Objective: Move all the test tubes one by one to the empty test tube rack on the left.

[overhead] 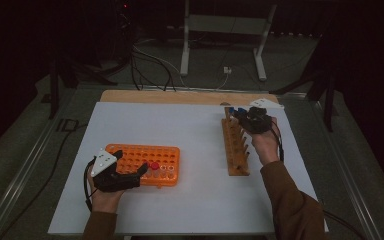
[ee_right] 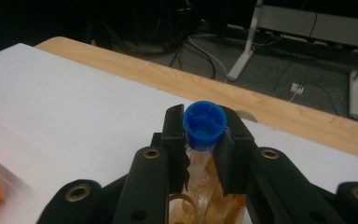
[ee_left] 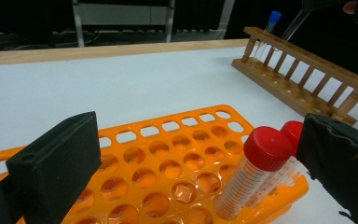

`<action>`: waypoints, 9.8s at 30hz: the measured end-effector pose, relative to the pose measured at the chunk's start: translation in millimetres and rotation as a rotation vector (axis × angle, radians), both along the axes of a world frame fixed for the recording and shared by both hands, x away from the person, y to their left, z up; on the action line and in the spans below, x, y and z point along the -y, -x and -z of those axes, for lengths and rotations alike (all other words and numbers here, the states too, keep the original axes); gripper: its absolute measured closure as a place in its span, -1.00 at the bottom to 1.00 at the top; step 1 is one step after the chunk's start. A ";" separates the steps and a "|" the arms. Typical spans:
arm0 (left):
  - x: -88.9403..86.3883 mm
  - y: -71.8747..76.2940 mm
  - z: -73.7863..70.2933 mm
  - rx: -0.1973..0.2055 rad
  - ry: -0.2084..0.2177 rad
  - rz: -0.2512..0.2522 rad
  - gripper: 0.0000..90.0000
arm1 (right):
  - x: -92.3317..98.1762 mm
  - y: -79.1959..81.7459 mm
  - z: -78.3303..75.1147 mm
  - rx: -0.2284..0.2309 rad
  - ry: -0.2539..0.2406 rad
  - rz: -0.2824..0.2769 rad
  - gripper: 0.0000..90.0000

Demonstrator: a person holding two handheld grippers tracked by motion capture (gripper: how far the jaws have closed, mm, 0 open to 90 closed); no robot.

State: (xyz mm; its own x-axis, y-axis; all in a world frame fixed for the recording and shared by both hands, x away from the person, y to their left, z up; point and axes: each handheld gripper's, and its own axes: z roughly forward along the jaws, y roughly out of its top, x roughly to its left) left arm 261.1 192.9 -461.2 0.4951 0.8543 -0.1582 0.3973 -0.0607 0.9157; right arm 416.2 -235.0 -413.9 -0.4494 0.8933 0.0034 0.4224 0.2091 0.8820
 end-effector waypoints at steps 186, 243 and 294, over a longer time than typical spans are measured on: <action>5.1 -1.6 -11.6 0.011 -0.070 0.076 0.72 | -7.6 111.7 13.5 0.005 -0.054 -0.237 -0.99; 10.5 6.2 24.2 -0.139 -0.284 0.135 0.73 | -15.3 112.1 20.4 -0.012 -0.047 -0.264 -0.99; -4.7 -8.1 -20.2 -0.002 -0.029 -0.019 -0.99 | -16.3 55.7 -2.9 0.014 -0.048 -0.187 -0.99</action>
State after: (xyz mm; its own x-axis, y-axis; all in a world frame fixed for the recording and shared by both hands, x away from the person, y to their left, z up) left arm 269.2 197.5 -441.1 0.4786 0.8677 -0.1342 0.4005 -0.0798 0.9128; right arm 360.5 -218.7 -411.0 -0.6077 0.7934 0.0362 0.3674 0.2404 0.8984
